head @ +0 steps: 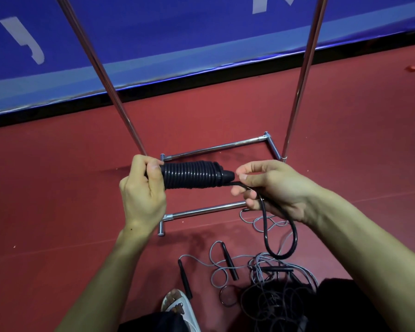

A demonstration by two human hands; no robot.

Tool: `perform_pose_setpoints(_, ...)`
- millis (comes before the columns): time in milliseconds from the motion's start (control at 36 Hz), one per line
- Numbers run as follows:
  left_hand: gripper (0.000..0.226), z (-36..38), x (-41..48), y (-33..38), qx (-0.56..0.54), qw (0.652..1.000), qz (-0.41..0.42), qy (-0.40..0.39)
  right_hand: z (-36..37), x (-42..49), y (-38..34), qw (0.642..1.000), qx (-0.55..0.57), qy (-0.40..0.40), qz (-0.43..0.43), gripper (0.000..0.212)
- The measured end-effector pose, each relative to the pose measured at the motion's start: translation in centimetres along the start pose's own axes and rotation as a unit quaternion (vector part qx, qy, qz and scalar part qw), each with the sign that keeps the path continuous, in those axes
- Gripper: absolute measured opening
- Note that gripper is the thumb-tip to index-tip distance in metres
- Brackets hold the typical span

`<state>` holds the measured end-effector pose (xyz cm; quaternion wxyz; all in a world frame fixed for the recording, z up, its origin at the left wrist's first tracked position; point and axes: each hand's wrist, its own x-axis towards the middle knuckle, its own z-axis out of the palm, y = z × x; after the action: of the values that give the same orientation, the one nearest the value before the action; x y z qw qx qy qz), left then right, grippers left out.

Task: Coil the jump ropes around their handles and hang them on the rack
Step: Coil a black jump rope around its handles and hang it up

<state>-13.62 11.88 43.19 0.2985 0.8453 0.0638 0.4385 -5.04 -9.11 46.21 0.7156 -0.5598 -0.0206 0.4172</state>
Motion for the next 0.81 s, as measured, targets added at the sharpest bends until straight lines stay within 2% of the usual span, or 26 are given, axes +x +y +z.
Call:
perform_pose_setpoints(167, 0.028, -0.4, 0.0, 0.3, -0.006, 1.000, 0.014, -0.022, -0.7, -0.2, -0.3, 0.997, -0.049, -0.056, 0.034, 0.017)
perform_pose_setpoints(250, 0.020, -0.6, 0.1, 0.2, -0.013, 1.000, 0.012, -0.022, -1.0, -0.3, -0.5, 0.996, -0.020, -0.079, 0.046, 0.027)
perform_pose_setpoints(333, 0.021, -0.6, 0.1, 0.2, -0.014, 1.000, 0.010, -0.026, -1.2, -0.1, -0.5, 0.992, 0.017, -0.105, 0.067, 0.039)
perform_pose_setpoints(417, 0.026, -0.6, 0.0, 0.4, -0.014, 0.999, -0.002, -0.033, -1.0, 0.0, -0.2, 0.987, 0.048, -0.139, 0.067, 0.035)
perform_pose_setpoints(583, 0.022, -0.5, 0.0, 0.2, -0.032, 0.998, -0.041, -0.022, -0.6, 0.1, 0.5, 0.985, 0.100, -0.142, -0.006, 0.022)
perform_pose_setpoints(722, 0.029, -0.3, -0.2, 0.6, -0.057, 0.996, -0.068, -0.032, -0.1, 0.2, 0.7, 0.991, -0.011, -0.108, -0.075, 0.022)
perform_pose_setpoints(806, 0.030, 0.0, -0.2, 0.6, -0.078, 0.993, -0.081, -0.036, -0.2, 0.2, 0.6, 0.981, -0.102, -0.048, -0.156, 0.017)
